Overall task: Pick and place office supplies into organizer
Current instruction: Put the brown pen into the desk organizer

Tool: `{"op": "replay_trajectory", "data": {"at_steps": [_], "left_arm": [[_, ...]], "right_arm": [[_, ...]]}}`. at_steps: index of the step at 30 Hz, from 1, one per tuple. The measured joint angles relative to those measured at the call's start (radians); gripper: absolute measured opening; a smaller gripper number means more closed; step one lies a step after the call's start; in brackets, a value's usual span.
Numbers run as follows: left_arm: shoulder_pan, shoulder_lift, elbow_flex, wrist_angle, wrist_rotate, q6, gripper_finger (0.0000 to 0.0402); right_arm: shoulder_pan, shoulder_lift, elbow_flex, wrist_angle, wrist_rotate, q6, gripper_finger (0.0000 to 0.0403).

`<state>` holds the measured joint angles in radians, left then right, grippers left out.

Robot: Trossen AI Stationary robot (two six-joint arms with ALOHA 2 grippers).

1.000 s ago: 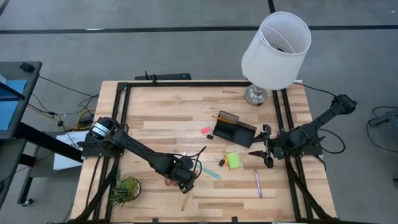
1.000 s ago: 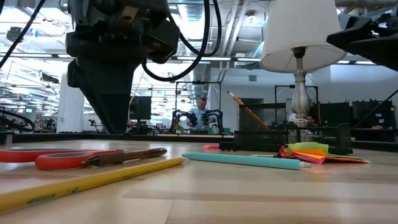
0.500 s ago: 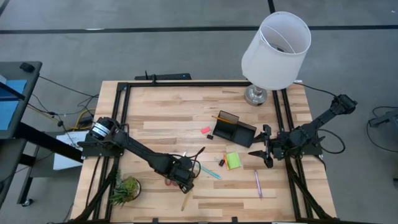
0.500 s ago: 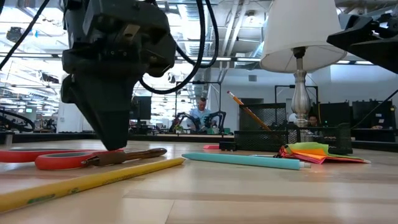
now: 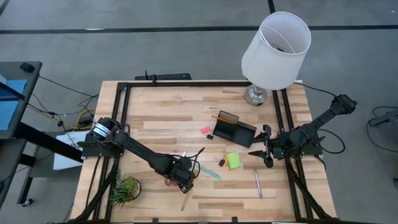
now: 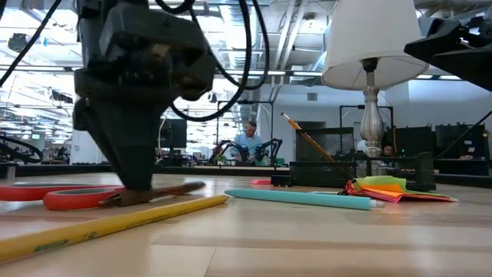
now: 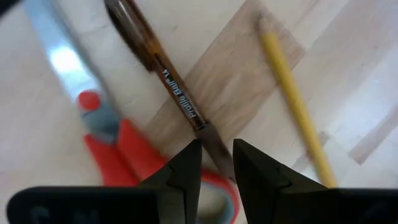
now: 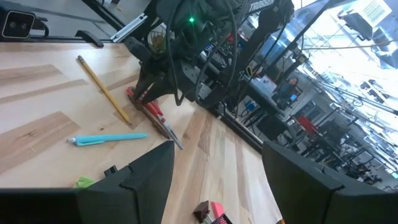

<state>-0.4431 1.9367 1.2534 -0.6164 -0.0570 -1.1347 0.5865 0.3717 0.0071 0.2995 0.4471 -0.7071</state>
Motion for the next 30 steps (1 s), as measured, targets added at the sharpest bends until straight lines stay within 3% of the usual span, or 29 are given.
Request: {"op": "replay_trajectory", "data": {"at_steps": [9,14,25,30], "left_arm": [[0.0,0.035,0.004,0.027,0.013,0.007,0.0083],[-0.003,0.038,0.005,0.018,0.01,0.08,0.0081],[0.002,0.041,0.002,0.002,-0.004,0.206,0.0013],[0.016,0.032,0.002,-0.002,-0.014,0.307,0.0013]], "right_arm": [[0.0,0.0,0.0,0.012,-0.006,0.032,0.024],[-0.002,0.001,0.0,0.133,-0.001,0.074,0.024],[-0.084,0.039,0.067,0.147,0.0,0.198,0.024],[-0.113,0.087,0.107,0.151,-0.008,0.214,0.024]]}}
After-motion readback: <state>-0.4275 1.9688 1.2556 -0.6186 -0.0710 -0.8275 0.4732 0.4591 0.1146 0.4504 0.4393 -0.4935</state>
